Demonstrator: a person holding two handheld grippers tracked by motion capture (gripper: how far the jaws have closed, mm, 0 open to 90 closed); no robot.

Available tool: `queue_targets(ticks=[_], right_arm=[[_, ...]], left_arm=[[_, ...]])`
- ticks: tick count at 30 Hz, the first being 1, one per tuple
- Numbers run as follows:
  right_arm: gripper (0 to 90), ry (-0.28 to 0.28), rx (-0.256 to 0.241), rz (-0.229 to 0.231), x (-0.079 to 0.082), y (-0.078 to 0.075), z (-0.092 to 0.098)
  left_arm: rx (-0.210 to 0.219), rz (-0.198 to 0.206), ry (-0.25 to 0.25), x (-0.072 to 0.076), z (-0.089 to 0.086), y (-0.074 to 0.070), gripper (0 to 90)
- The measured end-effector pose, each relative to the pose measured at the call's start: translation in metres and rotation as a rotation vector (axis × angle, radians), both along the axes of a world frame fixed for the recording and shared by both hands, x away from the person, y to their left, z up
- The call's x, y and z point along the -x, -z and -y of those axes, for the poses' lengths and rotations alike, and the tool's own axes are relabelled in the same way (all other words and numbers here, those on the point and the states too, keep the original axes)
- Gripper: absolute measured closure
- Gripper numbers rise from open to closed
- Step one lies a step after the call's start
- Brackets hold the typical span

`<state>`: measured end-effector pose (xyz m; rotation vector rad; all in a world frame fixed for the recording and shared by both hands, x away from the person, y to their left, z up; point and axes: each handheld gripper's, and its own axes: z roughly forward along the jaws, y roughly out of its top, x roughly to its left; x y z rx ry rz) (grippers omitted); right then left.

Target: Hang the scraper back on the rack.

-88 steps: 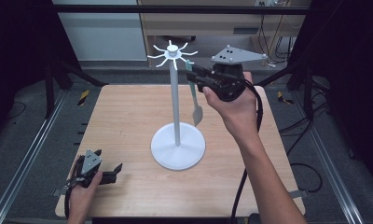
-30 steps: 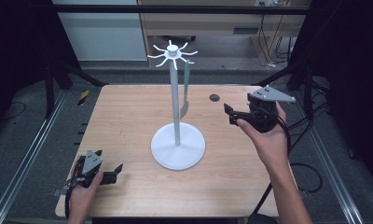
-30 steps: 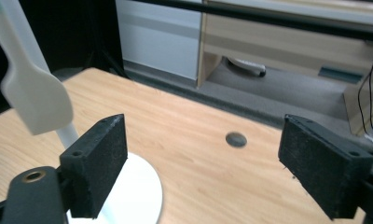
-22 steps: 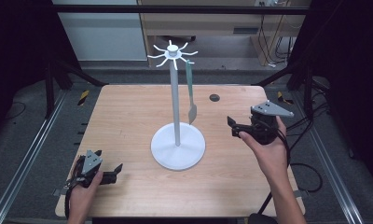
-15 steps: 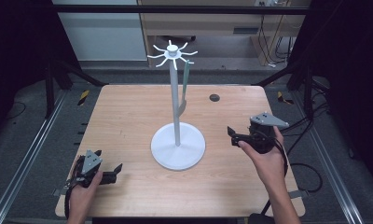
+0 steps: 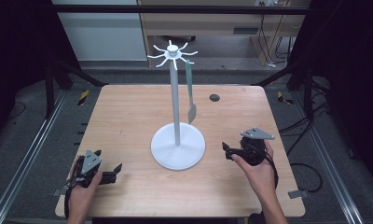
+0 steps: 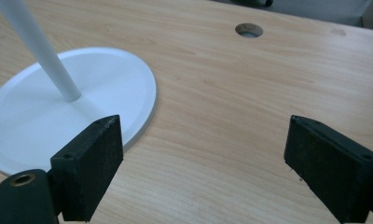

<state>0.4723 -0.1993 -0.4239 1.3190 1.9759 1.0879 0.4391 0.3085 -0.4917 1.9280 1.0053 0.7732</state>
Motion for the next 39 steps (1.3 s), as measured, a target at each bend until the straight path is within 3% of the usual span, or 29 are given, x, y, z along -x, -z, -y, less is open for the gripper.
queue_targets(ticks=[19,27,39], right_arm=[[10.3,0.050,-0.009,-0.079,-0.014,0.042,-0.001],[9.8,0.090,0.026,-0.093,-0.022,0.069,-0.001],[10.5,0.092,0.045,-0.151,-0.024,0.084,0.000]], left_arm=[[-0.003,-0.004,0.005,-0.001,0.001,0.001,2.3],[0.000,-0.005,0.003,-0.001,0.000,0.001,2.2],[-0.003,-0.006,0.006,-0.003,0.001,0.001,2.2]])
